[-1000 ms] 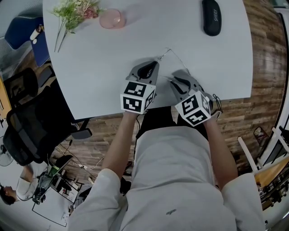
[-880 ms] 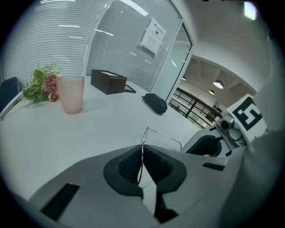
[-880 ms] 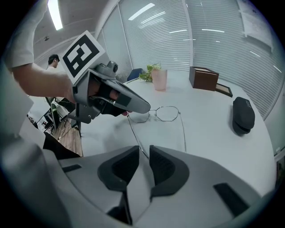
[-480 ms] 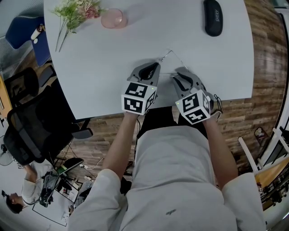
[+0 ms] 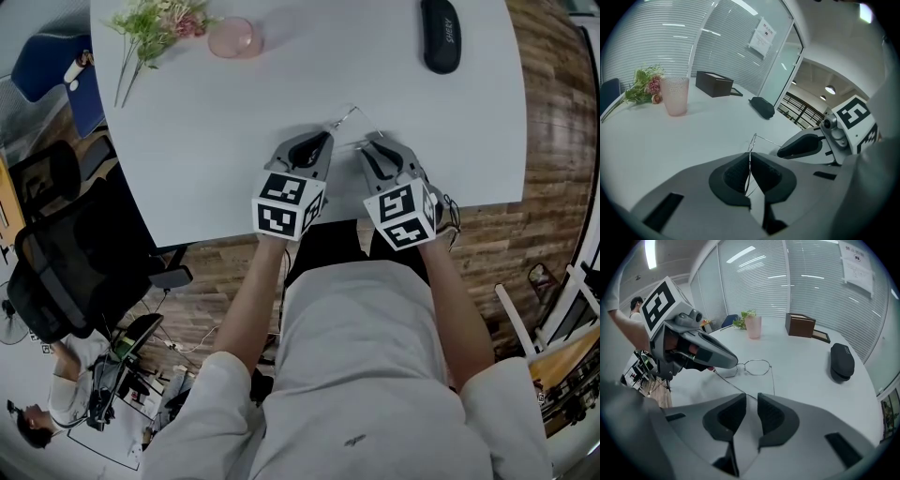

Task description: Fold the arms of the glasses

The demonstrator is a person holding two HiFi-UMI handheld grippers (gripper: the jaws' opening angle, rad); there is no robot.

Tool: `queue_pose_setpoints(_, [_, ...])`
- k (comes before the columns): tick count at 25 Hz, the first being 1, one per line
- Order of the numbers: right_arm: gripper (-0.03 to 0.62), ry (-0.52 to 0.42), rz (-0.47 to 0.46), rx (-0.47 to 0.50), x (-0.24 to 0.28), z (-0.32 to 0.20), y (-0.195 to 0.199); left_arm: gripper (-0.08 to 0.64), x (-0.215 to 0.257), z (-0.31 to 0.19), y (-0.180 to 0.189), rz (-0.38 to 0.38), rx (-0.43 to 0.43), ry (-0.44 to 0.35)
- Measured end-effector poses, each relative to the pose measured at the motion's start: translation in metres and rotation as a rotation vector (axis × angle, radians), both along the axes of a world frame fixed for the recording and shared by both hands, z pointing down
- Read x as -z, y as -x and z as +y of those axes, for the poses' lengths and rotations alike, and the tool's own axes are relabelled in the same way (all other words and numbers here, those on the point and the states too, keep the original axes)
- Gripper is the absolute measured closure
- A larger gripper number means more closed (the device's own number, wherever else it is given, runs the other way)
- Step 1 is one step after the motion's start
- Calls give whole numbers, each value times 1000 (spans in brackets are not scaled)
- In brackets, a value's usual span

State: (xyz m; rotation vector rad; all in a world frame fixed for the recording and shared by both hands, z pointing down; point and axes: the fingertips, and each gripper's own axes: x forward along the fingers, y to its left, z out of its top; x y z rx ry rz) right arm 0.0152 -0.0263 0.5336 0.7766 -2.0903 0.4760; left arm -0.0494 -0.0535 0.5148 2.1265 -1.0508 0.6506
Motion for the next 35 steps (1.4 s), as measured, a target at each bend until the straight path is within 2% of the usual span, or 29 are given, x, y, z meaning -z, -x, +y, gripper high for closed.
queue_pose_setpoints(17, [532, 8, -20, -82, 1, -15, 10, 534, 2, 7, -5, 11, 7, 7])
queue_pose_setpoints(35, [543, 30, -49, -90, -1, -20, 23, 535, 2, 12, -11, 12, -21, 10])
